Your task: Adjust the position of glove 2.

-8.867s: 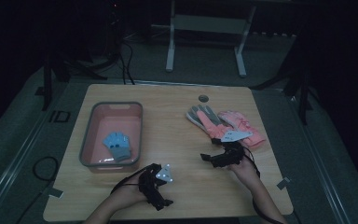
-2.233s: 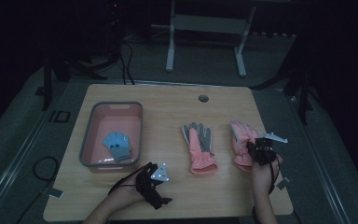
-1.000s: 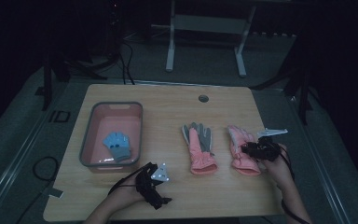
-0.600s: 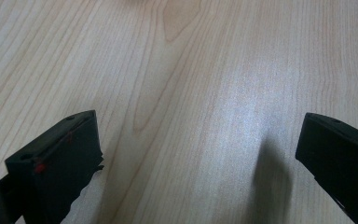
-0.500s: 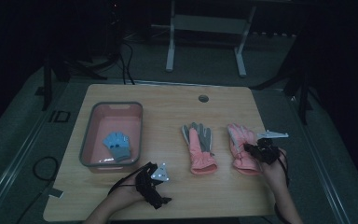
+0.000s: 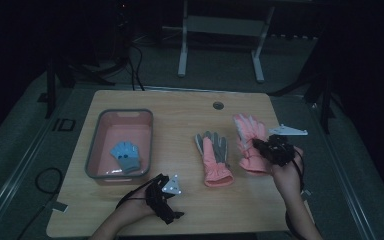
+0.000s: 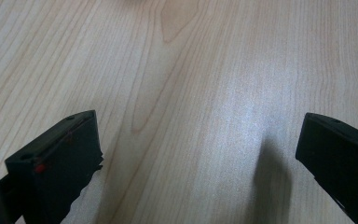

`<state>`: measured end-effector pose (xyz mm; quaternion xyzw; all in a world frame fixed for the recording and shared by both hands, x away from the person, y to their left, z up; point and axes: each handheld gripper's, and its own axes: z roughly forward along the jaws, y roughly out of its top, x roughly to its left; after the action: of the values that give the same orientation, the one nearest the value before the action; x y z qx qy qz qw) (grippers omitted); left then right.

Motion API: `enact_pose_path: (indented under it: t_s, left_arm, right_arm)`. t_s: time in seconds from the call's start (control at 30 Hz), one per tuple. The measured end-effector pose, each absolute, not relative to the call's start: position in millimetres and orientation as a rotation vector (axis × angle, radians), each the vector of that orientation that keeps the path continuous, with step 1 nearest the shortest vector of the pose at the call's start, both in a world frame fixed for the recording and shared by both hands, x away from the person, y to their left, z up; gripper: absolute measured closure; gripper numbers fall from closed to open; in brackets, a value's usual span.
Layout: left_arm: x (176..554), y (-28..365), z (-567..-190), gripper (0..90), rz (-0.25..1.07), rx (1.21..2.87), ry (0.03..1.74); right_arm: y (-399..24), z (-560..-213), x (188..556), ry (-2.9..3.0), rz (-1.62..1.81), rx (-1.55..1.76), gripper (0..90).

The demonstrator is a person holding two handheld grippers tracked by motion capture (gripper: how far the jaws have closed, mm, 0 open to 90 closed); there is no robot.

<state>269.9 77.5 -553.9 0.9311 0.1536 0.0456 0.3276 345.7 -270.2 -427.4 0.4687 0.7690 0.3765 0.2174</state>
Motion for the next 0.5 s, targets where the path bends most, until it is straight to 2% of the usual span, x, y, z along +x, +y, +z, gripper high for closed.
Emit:
enact_pose_path:
  t_s: [0.5]
  left_arm:
    - [269.3,77.3,-553.9,0.2,0.119,2.433,0.403]
  right_arm:
    - [-188.9,-426.7,343.0,2.213,1.081,1.223,88.8]
